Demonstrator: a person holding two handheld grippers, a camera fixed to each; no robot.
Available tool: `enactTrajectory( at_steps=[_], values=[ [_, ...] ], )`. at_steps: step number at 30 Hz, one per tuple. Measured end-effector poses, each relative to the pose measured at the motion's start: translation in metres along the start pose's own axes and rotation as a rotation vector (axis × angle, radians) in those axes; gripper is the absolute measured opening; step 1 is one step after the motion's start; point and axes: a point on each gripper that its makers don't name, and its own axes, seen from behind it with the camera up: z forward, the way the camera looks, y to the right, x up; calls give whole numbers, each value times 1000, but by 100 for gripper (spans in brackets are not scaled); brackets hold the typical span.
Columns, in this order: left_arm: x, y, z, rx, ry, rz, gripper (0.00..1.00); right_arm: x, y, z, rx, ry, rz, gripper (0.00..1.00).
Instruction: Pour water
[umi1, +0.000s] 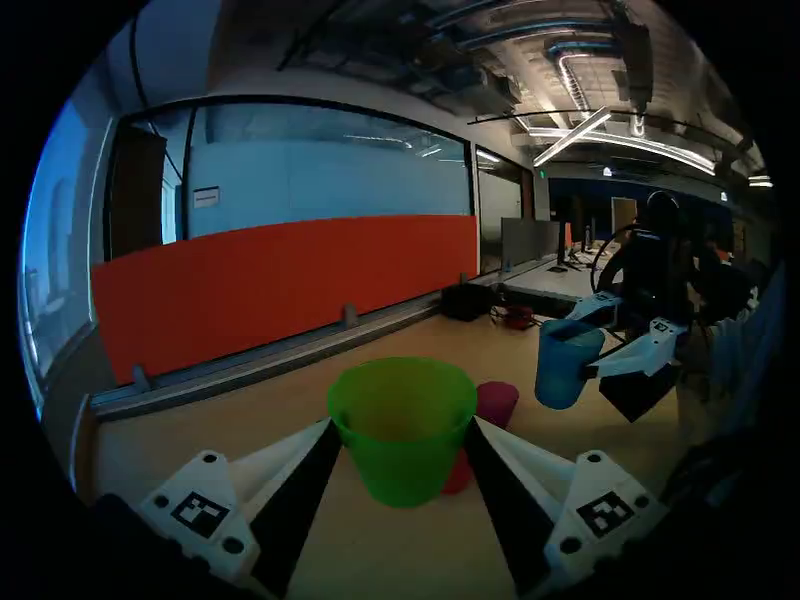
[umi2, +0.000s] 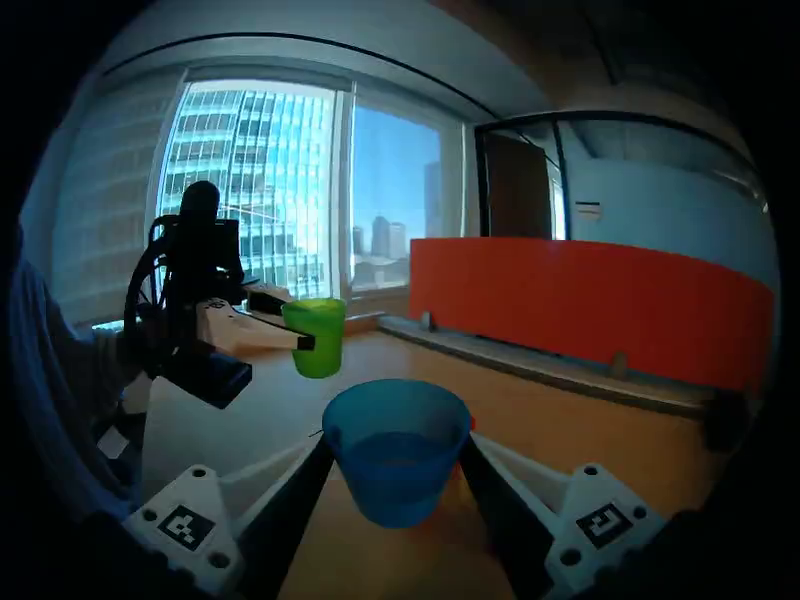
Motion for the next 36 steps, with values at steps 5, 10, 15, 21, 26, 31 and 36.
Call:
enactTrajectory(
  at_steps=[5,10,15,21,26,31,36],
  values=[
    [5,3,-1,-5,15,-2,84,6,4,0,-4,6,-10,89],
    [7,9,-1,-14,27,-7,84,11,5,0,-2,6,-33,89],
    [7,15,0,-19,38,-12,84,18,6,1,5,5,-58,89],
    [7,26,0,-33,55,-14,84,33,8,2,14,12,-73,89],
    [5,33,0,-44,60,-10,84,48,11,2,16,27,-85,89],
    [5,43,-1,-53,64,5,84,61,13,4,18,33,-115,89],
    [8,54,-3,-64,72,22,84,71,14,7,25,34,-155,89]
  ],
)
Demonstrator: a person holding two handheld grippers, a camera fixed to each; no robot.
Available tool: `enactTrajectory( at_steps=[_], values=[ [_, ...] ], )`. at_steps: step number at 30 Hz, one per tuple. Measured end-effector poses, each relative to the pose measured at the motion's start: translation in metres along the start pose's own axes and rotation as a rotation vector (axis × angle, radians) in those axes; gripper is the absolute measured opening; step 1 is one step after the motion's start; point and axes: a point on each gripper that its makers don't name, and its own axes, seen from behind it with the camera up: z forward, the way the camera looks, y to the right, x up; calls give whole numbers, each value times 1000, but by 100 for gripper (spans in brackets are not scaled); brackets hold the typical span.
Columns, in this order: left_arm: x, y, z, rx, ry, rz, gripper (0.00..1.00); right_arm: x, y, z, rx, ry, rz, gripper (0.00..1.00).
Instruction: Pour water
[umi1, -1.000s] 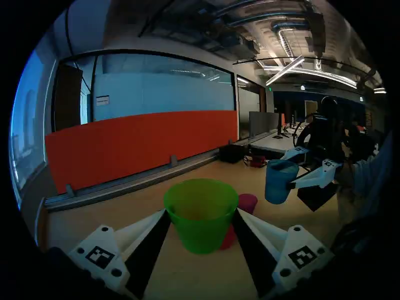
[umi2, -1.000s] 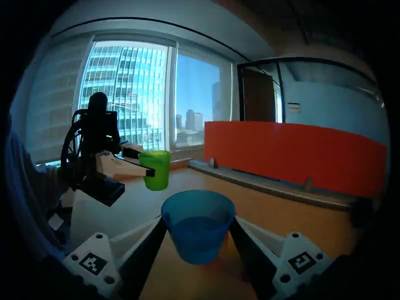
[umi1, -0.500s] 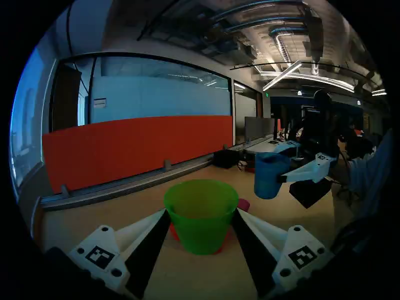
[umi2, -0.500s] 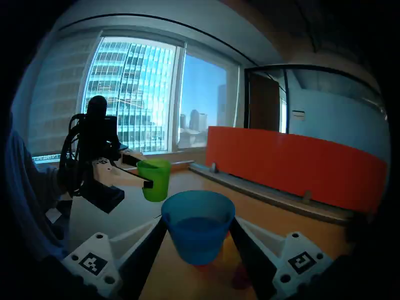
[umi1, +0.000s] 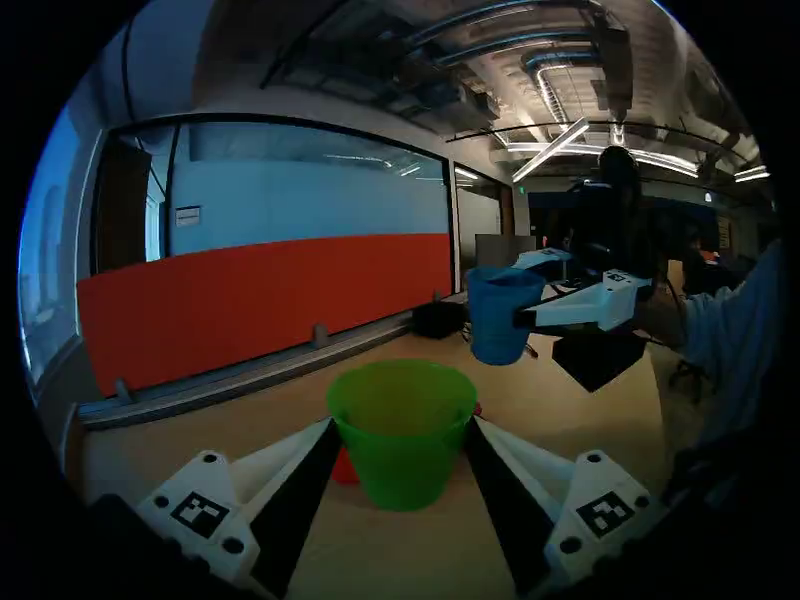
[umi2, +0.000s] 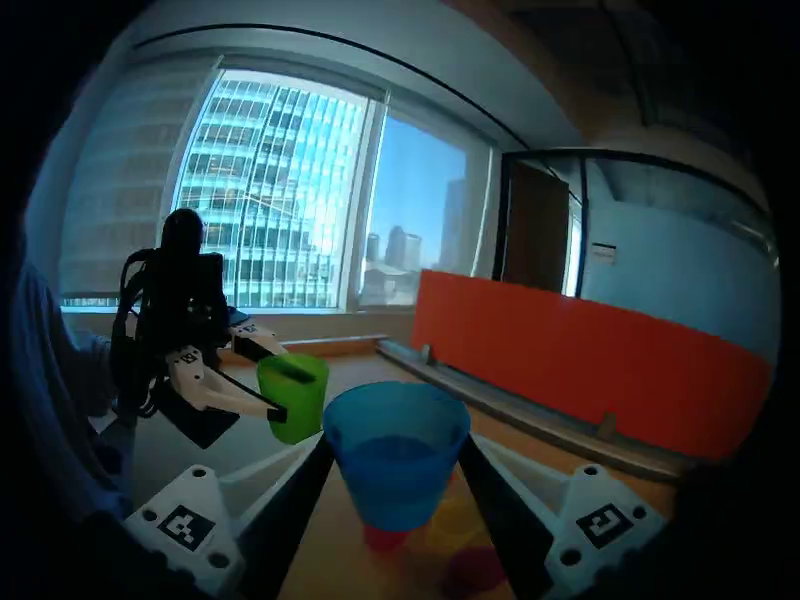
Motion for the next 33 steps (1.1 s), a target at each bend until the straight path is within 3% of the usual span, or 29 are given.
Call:
enactTrajectory(
  at_steps=[6,15,33],
  values=[
    [4,13,0,-14,9,15,84,15,3,4,5,10,-51,89],
    [1,27,3,-43,14,-6,84,39,8,11,13,31,-129,89],
    [-2,43,14,-69,13,-2,83,80,19,15,-14,48,-393,89]
  ],
)
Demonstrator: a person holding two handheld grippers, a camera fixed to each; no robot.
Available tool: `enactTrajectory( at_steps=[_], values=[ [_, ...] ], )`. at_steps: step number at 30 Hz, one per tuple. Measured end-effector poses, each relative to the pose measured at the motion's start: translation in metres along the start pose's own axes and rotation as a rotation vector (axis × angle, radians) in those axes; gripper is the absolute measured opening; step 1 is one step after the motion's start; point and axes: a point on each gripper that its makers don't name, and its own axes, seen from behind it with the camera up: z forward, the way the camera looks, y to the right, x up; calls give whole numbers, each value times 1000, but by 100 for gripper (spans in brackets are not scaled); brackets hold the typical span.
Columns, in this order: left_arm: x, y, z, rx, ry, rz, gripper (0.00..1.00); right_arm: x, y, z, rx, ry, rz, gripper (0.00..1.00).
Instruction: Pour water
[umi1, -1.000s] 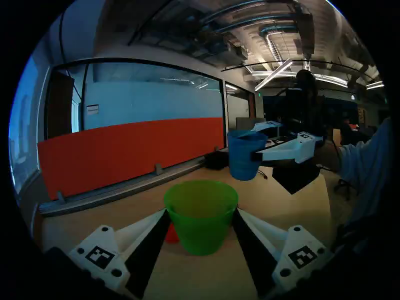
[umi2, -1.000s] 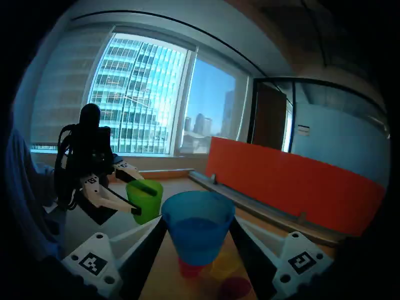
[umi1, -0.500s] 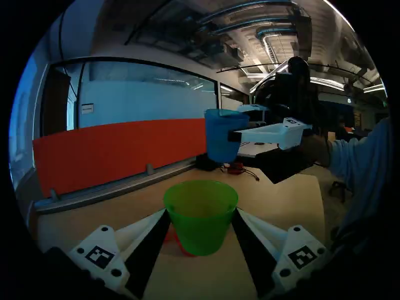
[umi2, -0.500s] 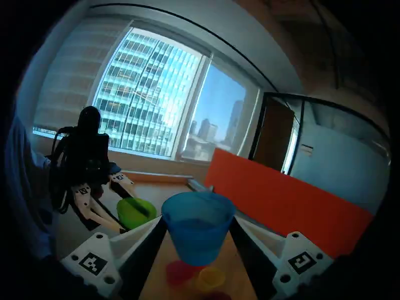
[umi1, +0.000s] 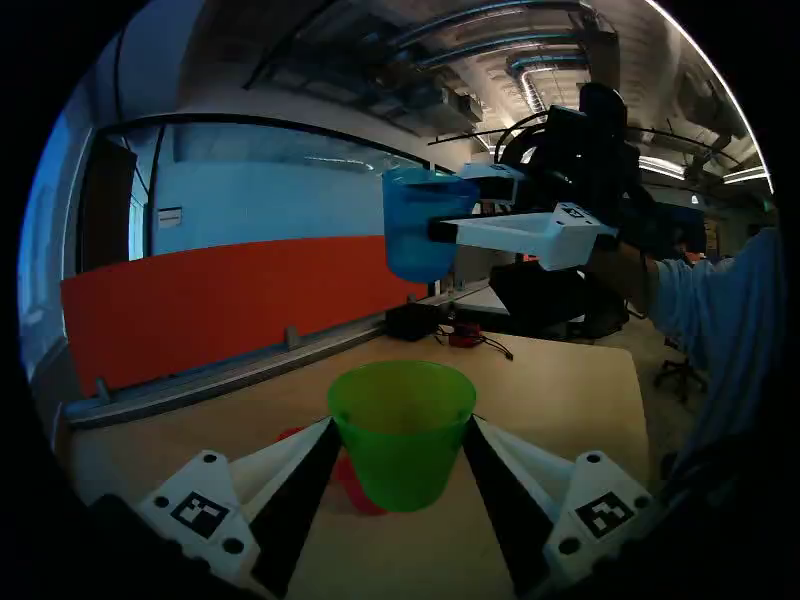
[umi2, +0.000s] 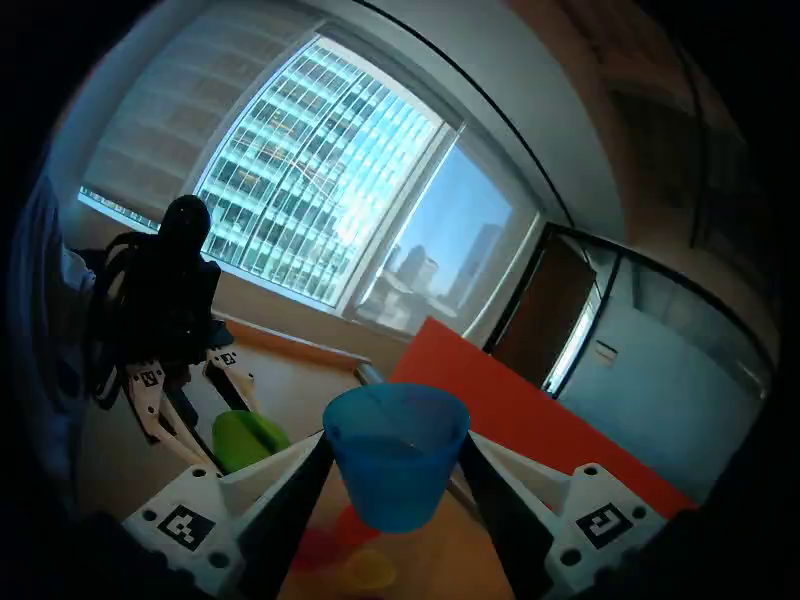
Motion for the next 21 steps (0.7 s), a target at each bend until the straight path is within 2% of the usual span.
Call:
enactTrajectory(
  at_steps=[9,21],
  values=[
    [4,7,2,-13,13,-1,83,15,13,4,-26,-2,-146,89],
    [8,16,4,-30,23,3,83,28,23,19,-47,-24,-340,89]
  ],
)
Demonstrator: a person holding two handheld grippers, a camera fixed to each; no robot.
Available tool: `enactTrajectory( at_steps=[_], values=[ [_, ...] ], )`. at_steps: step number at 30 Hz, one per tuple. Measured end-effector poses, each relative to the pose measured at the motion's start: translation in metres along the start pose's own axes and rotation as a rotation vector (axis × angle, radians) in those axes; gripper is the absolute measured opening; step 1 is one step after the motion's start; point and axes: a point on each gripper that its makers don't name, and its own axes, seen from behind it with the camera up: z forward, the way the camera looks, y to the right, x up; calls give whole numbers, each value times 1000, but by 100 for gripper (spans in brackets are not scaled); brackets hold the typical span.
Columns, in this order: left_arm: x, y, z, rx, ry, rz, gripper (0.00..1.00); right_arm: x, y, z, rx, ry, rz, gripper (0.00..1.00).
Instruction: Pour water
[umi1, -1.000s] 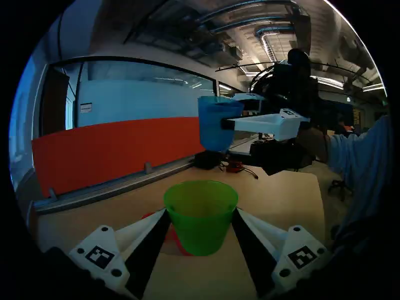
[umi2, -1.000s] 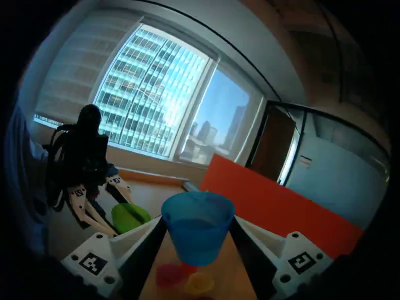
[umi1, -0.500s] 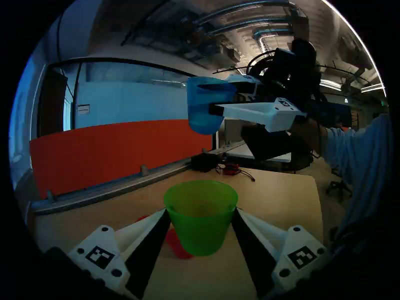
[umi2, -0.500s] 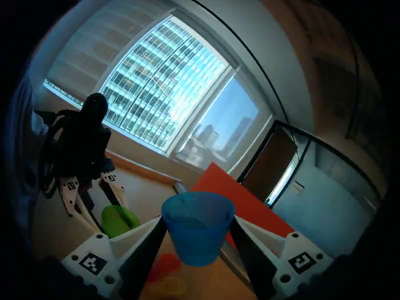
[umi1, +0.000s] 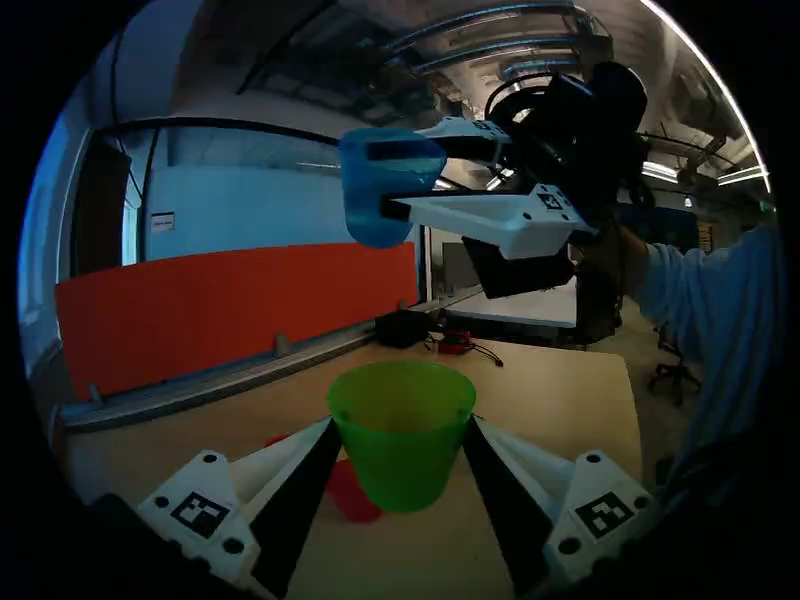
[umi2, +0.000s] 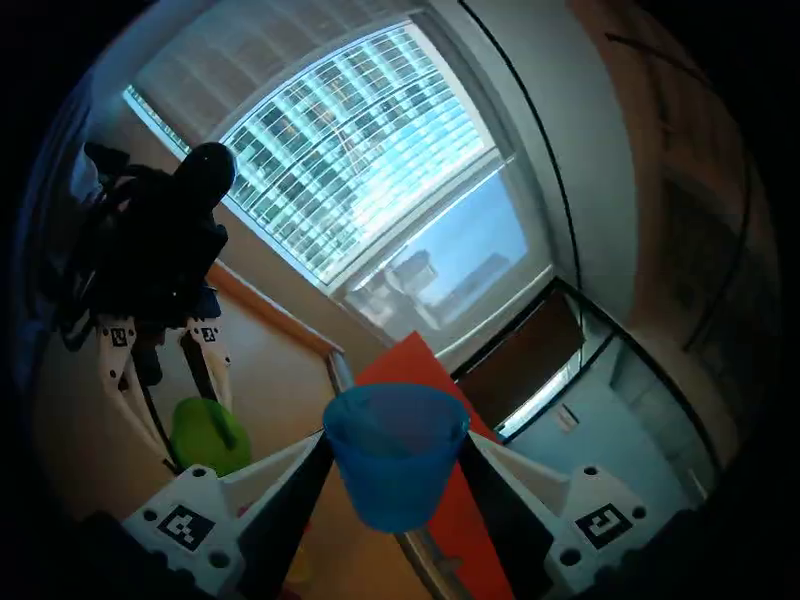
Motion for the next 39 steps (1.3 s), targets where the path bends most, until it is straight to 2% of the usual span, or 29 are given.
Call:
enactTrajectory(
  at_steps=[15,39],
  values=[
    [5,7,2,-20,3,5,83,5,9,8,-20,-26,-149,89],
    [7,8,7,-29,-1,6,83,3,24,9,-61,-37,-289,89]
  ],
)
